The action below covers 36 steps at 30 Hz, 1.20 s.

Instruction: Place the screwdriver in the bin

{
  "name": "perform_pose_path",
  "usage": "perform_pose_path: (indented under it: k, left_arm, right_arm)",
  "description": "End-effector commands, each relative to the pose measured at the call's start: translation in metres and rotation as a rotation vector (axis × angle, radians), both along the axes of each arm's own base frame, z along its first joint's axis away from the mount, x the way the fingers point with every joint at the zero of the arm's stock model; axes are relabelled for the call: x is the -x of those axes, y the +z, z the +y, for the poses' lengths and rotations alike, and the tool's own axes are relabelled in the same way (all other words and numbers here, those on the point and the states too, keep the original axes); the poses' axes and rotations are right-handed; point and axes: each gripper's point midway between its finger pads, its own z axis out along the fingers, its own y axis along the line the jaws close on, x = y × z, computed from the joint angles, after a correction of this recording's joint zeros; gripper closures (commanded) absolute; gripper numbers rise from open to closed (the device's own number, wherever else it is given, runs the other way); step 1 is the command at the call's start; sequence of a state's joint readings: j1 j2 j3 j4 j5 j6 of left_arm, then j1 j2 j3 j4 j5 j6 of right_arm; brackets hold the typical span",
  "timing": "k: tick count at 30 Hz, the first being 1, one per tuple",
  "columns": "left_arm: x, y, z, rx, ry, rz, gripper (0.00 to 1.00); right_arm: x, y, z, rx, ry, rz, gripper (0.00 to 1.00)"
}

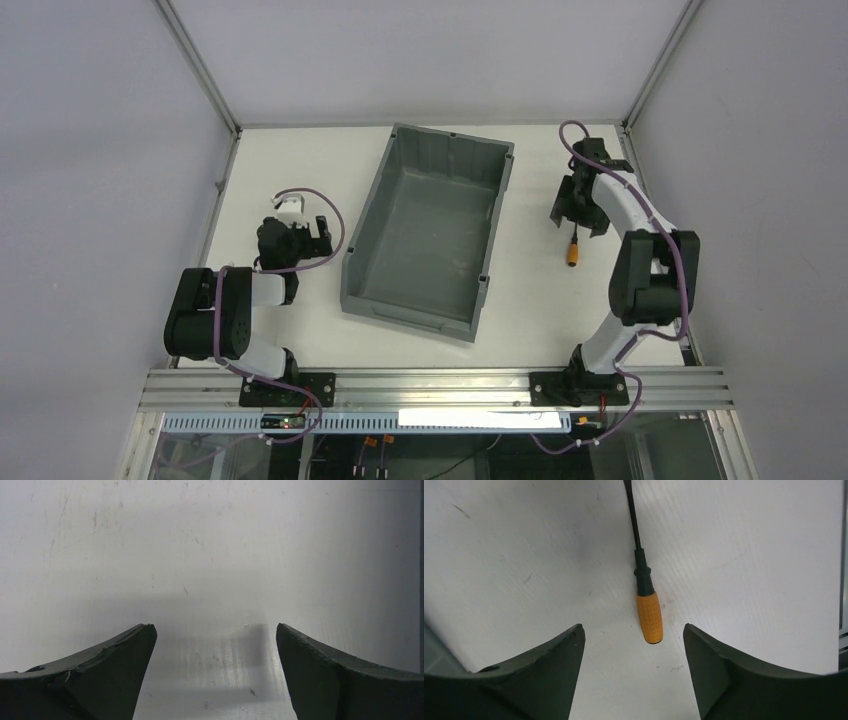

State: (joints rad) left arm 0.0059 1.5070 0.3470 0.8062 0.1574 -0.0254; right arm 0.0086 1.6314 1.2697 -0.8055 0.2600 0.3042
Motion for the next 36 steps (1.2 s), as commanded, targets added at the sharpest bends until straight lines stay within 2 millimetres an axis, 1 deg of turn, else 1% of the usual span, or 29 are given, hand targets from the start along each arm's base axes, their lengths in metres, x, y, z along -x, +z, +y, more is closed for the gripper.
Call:
perform_pose_path:
  k: [1, 3, 9, 11, 13, 15, 17, 18, 19, 21, 23, 24, 25, 26, 27, 28, 29, 30, 31, 32, 34, 36]
  left_arm:
    - [-0.009, 0.014, 0.001, -0.017, 0.001, -0.047, 0.01]
    - [-0.010, 0.014, 0.001, -0.017, 0.001, -0.048, 0.01]
    - [-0.009, 0.014, 0.001, -0.016, 0.001, -0.046, 0.01]
    - [-0.009, 0.014, 0.001, -0.017, 0.001, -0.047, 0.01]
    - [-0.009, 0.014, 0.001, -0.017, 0.001, -0.047, 0.01]
    - [-0.010, 0.014, 0.001, -0.017, 0.001, -0.047, 0.01]
    - [-0.009, 0.014, 0.001, -0.017, 0.001, -0.046, 0.01]
    - [-0.009, 0.014, 0.001, -0.017, 0.001, -0.047, 0.01]
    - [-0.009, 0.014, 0.000, -0.016, 0.000, -0.046, 0.01]
    - [-0.009, 0.014, 0.001, -0.017, 0.001, -0.047, 0.01]
    - [-0.009, 0.014, 0.001, -0.017, 0.001, -0.047, 0.01]
    - [-0.009, 0.014, 0.001, -0.017, 0.001, -0.046, 0.01]
    - [-0.009, 0.014, 0.000, -0.016, 0.000, -0.046, 0.01]
    - [-0.009, 0.014, 0.000, -0.017, 0.000, -0.047, 0.01]
    - [-0.009, 0.014, 0.001, -0.017, 0.001, -0.047, 0.01]
    - [-0.010, 0.014, 0.000, -0.016, 0.000, -0.047, 0.01]
    - [-0.009, 0.014, 0.000, -0.016, 0.000, -0.046, 0.01]
    - [-0.009, 0.014, 0.000, -0.016, 0.000, -0.047, 0.01]
    - [-0.009, 0.014, 0.001, -0.017, 0.001, -0.046, 0.01]
    - [-0.009, 0.014, 0.000, -0.016, 0.000, -0.046, 0.01]
    - [-0.010, 0.014, 0.001, -0.017, 0.001, -0.047, 0.01]
    - [-0.009, 0.014, 0.000, -0.016, 0.000, -0.046, 0.01]
  right_arm:
    - [0.017, -0.017, 0.002, -0.061, 0.025, 0.213, 0.25]
    - [0.015, -0.030, 0.000, -0.071, 0.021, 0.253, 0.28]
    - [0.020, -0.072, -0.003, -0.117, 0.014, 0.343, 0.38]
    - [0.021, -0.083, -0.004, -0.133, 0.017, 0.354, 0.46]
    - [0.022, -0.090, -0.003, -0.148, 0.023, 0.362, 0.57]
    - [0.025, -0.094, -0.001, -0.158, 0.030, 0.367, 0.75]
    - [0.026, -0.091, 0.001, -0.164, 0.033, 0.354, 0.93]
    - [0.026, -0.088, 0.001, -0.164, 0.030, 0.345, 0.99]
    - [0.026, -0.081, 0.001, -0.165, 0.029, 0.332, 1.00]
    - [0.026, -0.060, 0.004, -0.176, 0.016, 0.291, 1.00]
    - [0.021, -0.027, 0.010, -0.200, 0.002, 0.218, 1.00]
    - [0.016, 0.001, 0.015, -0.210, 0.002, 0.139, 1.00]
    - [0.013, 0.021, 0.020, -0.223, -0.002, 0.092, 1.00]
    - [0.011, 0.051, 0.029, -0.226, 0.007, 0.010, 1.00]
    - [0.009, 0.077, 0.033, -0.225, -0.009, -0.065, 1.00]
    - [0.007, 0.097, 0.038, -0.223, -0.022, -0.123, 1.00]
    - [0.008, 0.126, 0.051, -0.231, -0.009, -0.210, 1.00]
    - [0.006, 0.145, 0.064, -0.247, 0.002, -0.274, 1.00]
    - [0.008, 0.170, 0.081, -0.273, 0.030, -0.352, 1.00]
    - [0.011, 0.188, 0.104, -0.310, 0.071, -0.411, 1.00]
    - [0.016, 0.218, 0.143, -0.389, 0.138, -0.516, 1.00]
    - [0.022, 0.239, 0.181, -0.449, 0.199, -0.604, 1.00]
